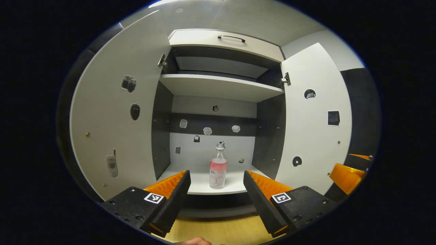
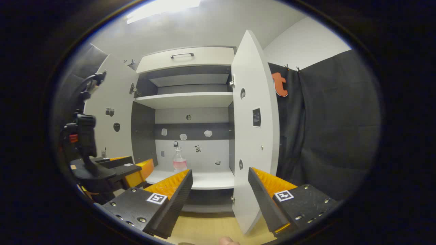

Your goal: Grasp the bottle in the cabinet with the left hand and place it on the coaster, then close the right door with the right hand and the left door with the left hand.

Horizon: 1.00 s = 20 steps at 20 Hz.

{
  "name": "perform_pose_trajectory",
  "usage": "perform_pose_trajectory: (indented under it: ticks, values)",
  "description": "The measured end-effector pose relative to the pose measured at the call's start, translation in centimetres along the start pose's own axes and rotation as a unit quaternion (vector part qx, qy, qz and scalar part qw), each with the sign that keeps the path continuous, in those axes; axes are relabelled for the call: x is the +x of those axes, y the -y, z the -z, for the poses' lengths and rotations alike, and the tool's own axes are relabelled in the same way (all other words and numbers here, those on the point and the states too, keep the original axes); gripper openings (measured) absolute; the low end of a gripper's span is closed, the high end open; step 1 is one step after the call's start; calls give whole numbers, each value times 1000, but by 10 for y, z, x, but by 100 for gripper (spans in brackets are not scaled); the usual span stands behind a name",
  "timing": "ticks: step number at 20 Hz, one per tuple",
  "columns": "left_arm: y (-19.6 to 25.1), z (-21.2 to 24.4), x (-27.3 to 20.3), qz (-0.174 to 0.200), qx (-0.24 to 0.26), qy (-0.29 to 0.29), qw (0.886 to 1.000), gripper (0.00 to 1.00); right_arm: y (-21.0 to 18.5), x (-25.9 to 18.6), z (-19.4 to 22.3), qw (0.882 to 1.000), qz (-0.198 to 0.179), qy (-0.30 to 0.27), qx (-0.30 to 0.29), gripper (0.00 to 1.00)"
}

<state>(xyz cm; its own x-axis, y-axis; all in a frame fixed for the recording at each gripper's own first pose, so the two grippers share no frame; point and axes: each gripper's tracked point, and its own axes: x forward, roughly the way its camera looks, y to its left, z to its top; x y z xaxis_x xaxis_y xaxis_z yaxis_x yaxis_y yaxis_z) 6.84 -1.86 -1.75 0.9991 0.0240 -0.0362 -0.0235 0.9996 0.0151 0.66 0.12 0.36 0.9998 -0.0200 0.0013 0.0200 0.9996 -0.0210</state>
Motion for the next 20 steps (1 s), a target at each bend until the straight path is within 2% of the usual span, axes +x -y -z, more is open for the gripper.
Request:
perform_pose_trajectory:
  ticks: [1, 2, 3, 5, 11, 14, 17, 18, 19, 20]
  values:
    - [0, -2, 13, -2, 1, 4, 1000, 99, 2, -1, -2, 1000, 7, 2, 0, 99]
    - [-1, -4, 27, -6, 4, 9, 1000, 99, 3, -2, -3, 1000, 16, 4, -1, 94]
    - [-1, -5, 43, -9, 8, 12, 1000, 99, 5, -4, -4, 1000, 26, 5, -2, 99]
    - [-2, -3, 78, -15, 14, 13, 1000, 99, 10, -9, -7, 999, 48, 8, -5, 99]
    - [-7, 23, 176, -38, 25, -18, 999, 99, 69, -21, -9, 993, 120, 8, -21, 99]
    - [-8, 32, 207, -48, 36, -30, 998, 99, 85, -23, -8, 989, 145, 8, -26, 99]
    - [-10, 36, 224, -54, 35, -37, 997, 98, 92, -16, -3, 988, 153, 4, -22, 99]
    - [-11, 38, 228, -58, 35, -38, 997, 93, 92, -14, 1, 988, 152, 2, -21, 99]
    - [-10, 39, 229, -57, 35, -42, 997, 73, 91, -11, 2, 988, 150, 1, -21, 99]
    - [-11, 37, 229, -58, 38, -41, 997, 66, 90, -8, 3, 989, 148, 1, -21, 94]
